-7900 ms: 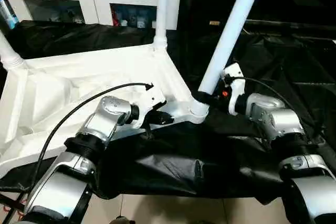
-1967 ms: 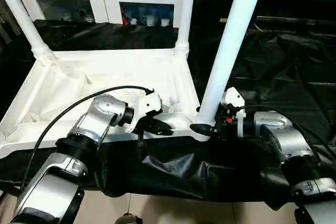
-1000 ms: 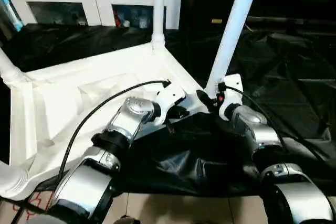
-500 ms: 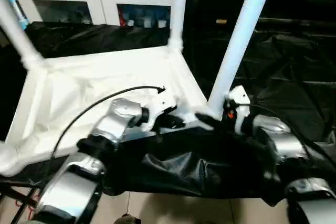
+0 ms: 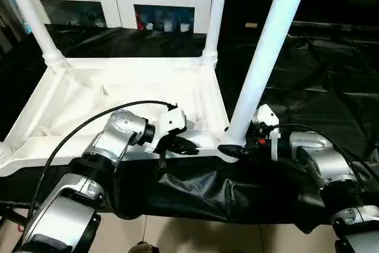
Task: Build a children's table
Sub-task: Rotate leg to tighten
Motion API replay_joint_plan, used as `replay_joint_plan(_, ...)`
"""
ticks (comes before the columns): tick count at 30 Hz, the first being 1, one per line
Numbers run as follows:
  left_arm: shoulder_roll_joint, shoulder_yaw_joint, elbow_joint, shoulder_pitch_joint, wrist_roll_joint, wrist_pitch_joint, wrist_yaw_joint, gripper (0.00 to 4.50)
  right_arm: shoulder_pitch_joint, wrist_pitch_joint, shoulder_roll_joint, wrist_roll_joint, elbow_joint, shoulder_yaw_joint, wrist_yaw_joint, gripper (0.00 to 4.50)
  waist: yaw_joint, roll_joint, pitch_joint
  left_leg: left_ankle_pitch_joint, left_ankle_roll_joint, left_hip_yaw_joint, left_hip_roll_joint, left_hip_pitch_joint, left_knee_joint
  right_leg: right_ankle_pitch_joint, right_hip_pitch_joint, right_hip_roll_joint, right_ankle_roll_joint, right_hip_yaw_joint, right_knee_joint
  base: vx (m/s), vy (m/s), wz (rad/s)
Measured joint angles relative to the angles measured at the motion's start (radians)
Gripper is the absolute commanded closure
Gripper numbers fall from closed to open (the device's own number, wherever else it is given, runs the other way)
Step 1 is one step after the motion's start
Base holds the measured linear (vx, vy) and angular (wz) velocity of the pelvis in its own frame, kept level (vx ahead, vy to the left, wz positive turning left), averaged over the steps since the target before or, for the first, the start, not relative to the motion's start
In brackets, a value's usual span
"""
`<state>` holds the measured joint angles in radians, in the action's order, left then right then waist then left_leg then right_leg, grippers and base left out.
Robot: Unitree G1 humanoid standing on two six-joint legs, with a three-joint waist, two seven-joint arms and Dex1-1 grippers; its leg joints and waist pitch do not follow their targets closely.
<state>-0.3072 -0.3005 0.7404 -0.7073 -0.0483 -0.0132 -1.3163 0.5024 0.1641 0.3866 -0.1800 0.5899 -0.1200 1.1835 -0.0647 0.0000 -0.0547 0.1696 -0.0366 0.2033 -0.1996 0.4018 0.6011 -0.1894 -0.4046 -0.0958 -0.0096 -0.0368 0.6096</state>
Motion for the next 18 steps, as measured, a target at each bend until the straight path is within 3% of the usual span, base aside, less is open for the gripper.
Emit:
replay_joint_plan(7, 0.009, 0.012, 0.006, 0.007, 0.005, -0.013, 0.043, 4.5, -0.016, 0.005, -0.035, 0.006, -0.012, 0.013, -0.068, 1.69, 0.002, -0.001, 0.001, 0.0, 0.0, 0.0, 0.0, 0.0, 0.0, 0.0, 0.0, 0.0, 0.0, 0.0, 0.0, 0.0, 0.0, 0.0)
replay_joint_plan(9, 0.057, 0.038, 0.054, -0.023, -0.02, -0.049, 0.178, 4.5, 0.022, -0.019, -0.104, 0.026, 0.068, 0.069, -0.259, 1.7, 0.012, -0.002, 0.001, -0.001, -0.002, 0.0, 0.0, -0.002, 0.001, 0.001, 0.001, 0.0, -0.001, 0.001, 0.001, 0.0, 0.0, 0.0)
replay_joint_plan(13, 0.128, 0.048, 0.103, -0.057, -0.036, -0.088, 0.323, 4.5, 0.074, -0.027, -0.166, 0.034, 0.157, 0.121, -0.48, 1.72, 0.029, -0.002, 0.001, -0.001, -0.002, 0.0, 0.0, -0.002, 0.0, -0.001, 0.001, 0.0, 0.002, 0.001, -0.001, 0.0, 0.0, 0.0)
replay_joint_plan(18, 0.193, 0.067, 0.157, -0.096, -0.046, -0.123, 0.459, 4.5, 0.141, -0.065, -0.237, 0.049, 0.257, 0.167, -0.699, 1.73, 0.033, 0.0, 0.002, -0.001, -0.002, -0.001, 0.001, -0.002, 0.0, 0.002, 0.001, 0.0, -0.001, 0.0, 0.0, 0.0, 0.0, 0.0)
